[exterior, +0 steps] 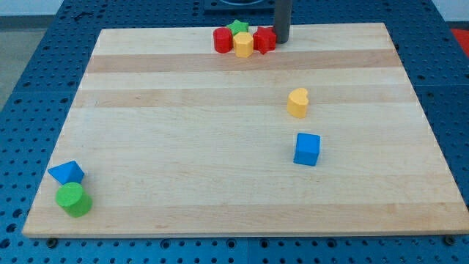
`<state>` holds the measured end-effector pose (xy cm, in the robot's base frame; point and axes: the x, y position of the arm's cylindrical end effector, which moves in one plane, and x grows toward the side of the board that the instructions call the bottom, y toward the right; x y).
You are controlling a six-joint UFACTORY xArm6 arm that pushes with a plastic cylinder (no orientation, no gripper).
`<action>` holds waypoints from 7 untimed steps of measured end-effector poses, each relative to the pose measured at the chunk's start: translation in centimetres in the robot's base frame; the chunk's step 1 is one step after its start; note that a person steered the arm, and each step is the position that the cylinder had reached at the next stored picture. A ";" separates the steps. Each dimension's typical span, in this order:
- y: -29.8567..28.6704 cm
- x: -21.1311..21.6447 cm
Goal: Point your arm towards yellow heart
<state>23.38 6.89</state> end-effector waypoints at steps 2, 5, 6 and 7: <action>-0.5 0.0; -1.1 7.1; -5.1 8.7; -6.6 12.5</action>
<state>35.87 0.26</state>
